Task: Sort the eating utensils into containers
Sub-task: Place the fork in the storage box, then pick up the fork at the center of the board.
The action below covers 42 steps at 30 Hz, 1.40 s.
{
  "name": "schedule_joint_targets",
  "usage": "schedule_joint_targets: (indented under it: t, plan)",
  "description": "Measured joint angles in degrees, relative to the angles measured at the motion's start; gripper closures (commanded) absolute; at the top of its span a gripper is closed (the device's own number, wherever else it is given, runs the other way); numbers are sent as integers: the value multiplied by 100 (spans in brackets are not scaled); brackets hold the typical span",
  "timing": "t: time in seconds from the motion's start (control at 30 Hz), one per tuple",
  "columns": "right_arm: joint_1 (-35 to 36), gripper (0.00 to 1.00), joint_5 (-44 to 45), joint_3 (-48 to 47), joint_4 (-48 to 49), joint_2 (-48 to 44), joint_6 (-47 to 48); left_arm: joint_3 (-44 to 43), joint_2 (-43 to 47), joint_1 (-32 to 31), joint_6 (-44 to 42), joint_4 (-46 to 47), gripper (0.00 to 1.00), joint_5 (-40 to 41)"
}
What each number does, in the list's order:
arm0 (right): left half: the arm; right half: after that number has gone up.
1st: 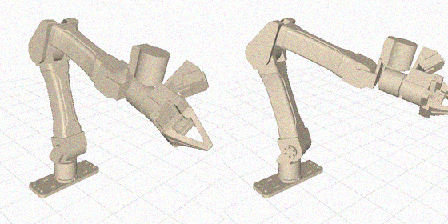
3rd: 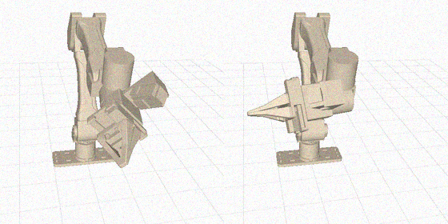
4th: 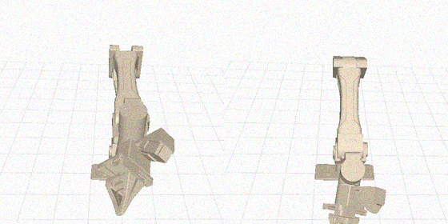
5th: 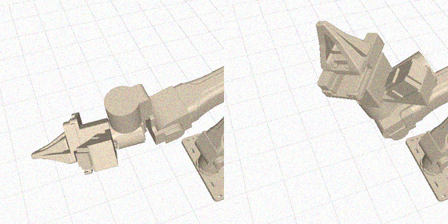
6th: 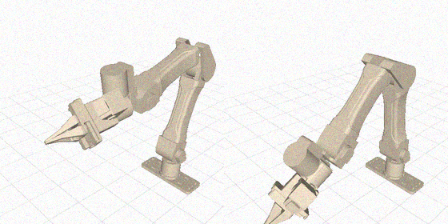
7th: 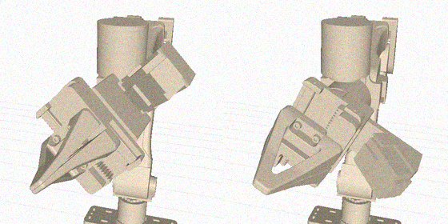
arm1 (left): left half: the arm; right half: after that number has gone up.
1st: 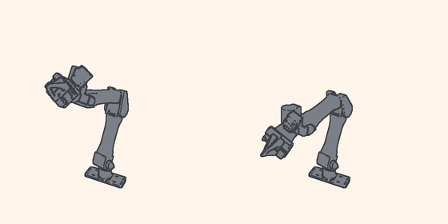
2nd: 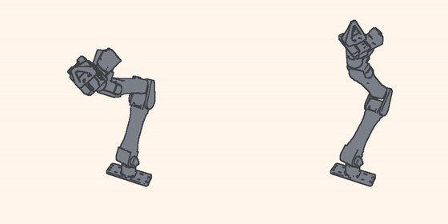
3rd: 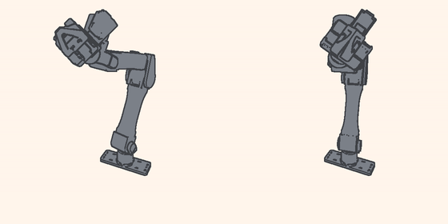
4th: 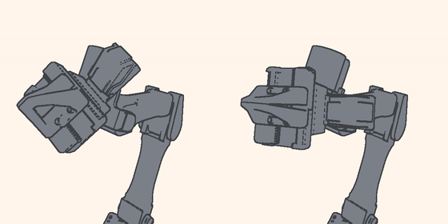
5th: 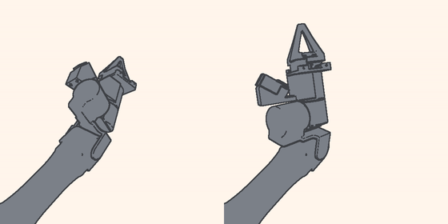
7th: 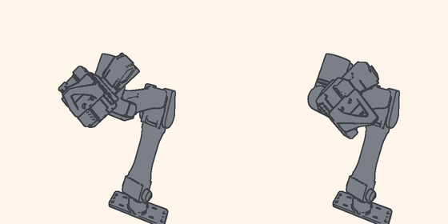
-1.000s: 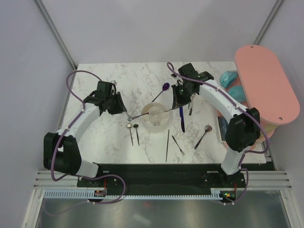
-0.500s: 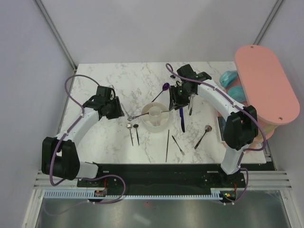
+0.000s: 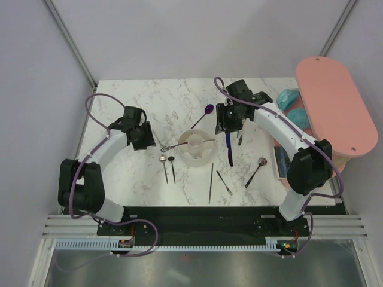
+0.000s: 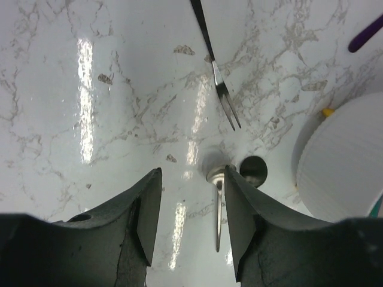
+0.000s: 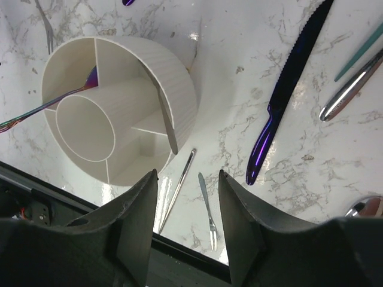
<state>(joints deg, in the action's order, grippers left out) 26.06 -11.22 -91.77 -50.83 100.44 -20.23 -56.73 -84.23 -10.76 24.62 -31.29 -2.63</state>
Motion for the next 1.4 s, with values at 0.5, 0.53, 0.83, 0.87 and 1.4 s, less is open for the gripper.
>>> schedule_joint_targets:
  t: [0.5,0.53,0.83,0.87,1.4]
  plan:
    - [-203,46,490,710,33,-599,-229,-1635,-2173,31,-33,13,48,-258]
    - [-232,46,490,721,42,-603,-229,-1652,-2227,31,-35,7,49,-304]
    - [-341,46,481,743,59,-605,-227,-1499,-2439,31,-42,-46,50,-542]
    - [-343,46,470,743,63,-601,-227,-1486,-2437,28,-42,-52,49,-555]
    - [-490,46,374,857,103,-555,-203,-2133,-2920,-348,-76,-566,74,-284]
